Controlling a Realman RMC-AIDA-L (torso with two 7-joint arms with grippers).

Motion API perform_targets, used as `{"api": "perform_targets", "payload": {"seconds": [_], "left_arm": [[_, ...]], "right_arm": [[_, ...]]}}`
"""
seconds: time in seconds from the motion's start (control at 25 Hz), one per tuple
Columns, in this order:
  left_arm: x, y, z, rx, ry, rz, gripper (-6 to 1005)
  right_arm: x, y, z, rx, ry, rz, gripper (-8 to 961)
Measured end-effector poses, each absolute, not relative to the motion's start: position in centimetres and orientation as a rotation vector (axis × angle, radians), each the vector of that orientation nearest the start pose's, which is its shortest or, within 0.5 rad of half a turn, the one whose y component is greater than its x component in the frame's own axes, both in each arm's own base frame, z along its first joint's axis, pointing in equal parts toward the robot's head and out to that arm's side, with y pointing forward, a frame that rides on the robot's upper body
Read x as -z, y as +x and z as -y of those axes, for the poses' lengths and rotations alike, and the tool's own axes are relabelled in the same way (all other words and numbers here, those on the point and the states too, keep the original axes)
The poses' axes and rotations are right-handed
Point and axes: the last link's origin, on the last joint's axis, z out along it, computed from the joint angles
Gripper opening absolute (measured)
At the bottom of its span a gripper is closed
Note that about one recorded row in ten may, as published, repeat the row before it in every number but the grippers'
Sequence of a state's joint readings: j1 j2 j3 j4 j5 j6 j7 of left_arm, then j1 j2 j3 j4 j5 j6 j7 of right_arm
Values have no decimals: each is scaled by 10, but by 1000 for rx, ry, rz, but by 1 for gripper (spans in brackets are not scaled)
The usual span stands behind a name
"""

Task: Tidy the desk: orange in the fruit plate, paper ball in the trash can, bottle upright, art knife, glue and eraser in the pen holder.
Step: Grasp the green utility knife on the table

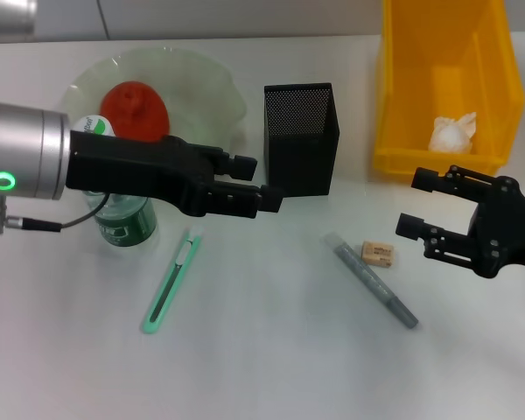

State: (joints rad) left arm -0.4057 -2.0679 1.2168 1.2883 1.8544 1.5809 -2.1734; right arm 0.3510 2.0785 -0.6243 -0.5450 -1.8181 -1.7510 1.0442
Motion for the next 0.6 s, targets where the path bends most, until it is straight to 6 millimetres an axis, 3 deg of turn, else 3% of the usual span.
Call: {"api": "perform_targets", "payload": {"seconds": [0.12, 0.32, 0.48, 0.6], "left_arm": [[-27, -150, -314, 286, -2896, 881, 680], [-36, -137, -304, 142, -2899, 919, 680], [-43, -137, -296, -70, -2827, 961, 680], [-44, -139, -293, -113, -2814, 993, 680]], "right_arm": [[-4, 289, -270, -1006, -2564, -425, 686], [-3, 288, -271, -1000, -2564, -402, 686], [-2, 287, -273, -995, -2564, -366, 686], [-2, 286, -275, -990, -2563, -357, 686]]}}
